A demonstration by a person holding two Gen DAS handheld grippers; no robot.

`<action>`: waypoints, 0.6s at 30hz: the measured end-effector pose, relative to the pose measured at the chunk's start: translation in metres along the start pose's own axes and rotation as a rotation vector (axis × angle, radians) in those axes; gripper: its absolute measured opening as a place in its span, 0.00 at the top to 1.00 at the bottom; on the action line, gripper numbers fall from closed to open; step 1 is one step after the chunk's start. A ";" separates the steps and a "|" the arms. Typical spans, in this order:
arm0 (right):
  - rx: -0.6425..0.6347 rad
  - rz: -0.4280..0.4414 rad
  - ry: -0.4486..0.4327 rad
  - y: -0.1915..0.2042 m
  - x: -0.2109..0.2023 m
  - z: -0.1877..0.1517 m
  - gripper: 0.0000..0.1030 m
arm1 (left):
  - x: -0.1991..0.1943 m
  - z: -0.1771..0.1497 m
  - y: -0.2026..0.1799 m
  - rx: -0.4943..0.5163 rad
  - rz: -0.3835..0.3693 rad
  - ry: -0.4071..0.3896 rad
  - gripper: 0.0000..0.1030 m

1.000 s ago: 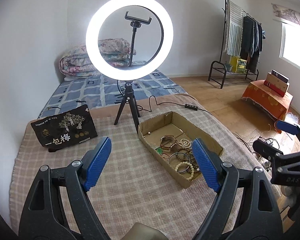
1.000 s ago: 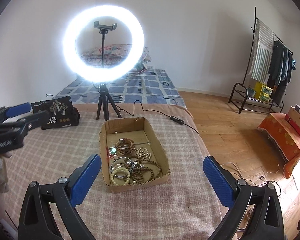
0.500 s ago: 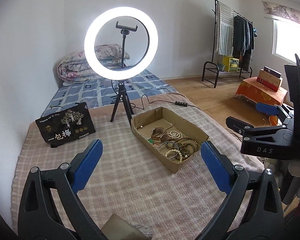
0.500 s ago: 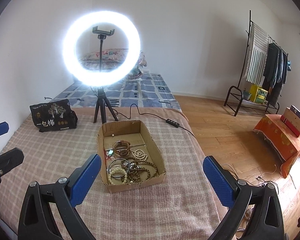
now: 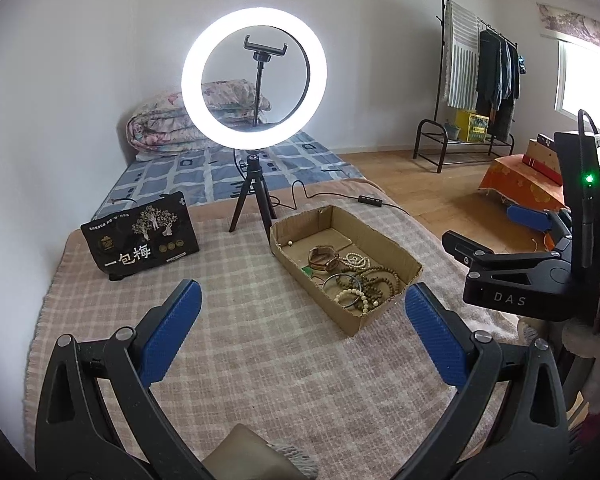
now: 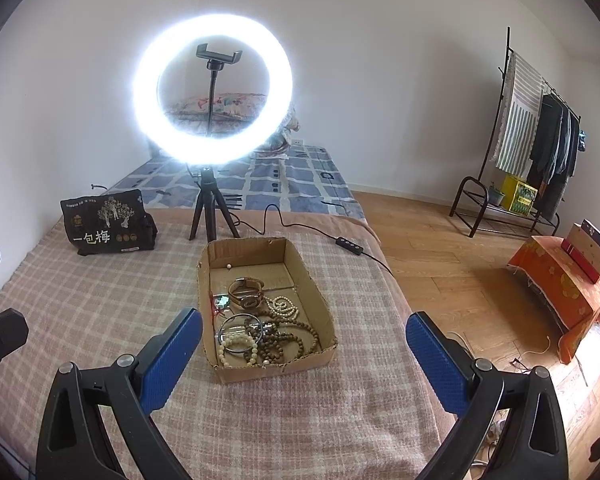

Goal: Organize jewelry

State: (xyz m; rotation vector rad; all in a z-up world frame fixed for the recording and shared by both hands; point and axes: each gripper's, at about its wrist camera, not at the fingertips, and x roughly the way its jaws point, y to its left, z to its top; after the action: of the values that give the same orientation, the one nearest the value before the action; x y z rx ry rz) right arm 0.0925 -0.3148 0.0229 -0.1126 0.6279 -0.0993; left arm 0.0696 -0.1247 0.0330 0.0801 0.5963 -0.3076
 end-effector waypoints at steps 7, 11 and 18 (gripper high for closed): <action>-0.003 0.005 0.010 0.001 0.003 -0.002 0.00 | -0.002 -0.001 -0.004 0.027 0.016 -0.011 0.00; 0.002 0.008 0.016 0.000 0.005 -0.002 0.00 | -0.003 -0.001 -0.005 0.032 0.023 -0.013 0.00; 0.009 0.012 0.021 -0.001 0.005 -0.002 0.00 | -0.004 -0.001 -0.005 0.033 0.025 -0.016 0.00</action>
State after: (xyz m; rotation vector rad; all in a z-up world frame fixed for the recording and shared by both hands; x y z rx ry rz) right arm 0.0955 -0.3164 0.0182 -0.0997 0.6486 -0.0921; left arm 0.0647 -0.1283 0.0344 0.1163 0.5740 -0.2937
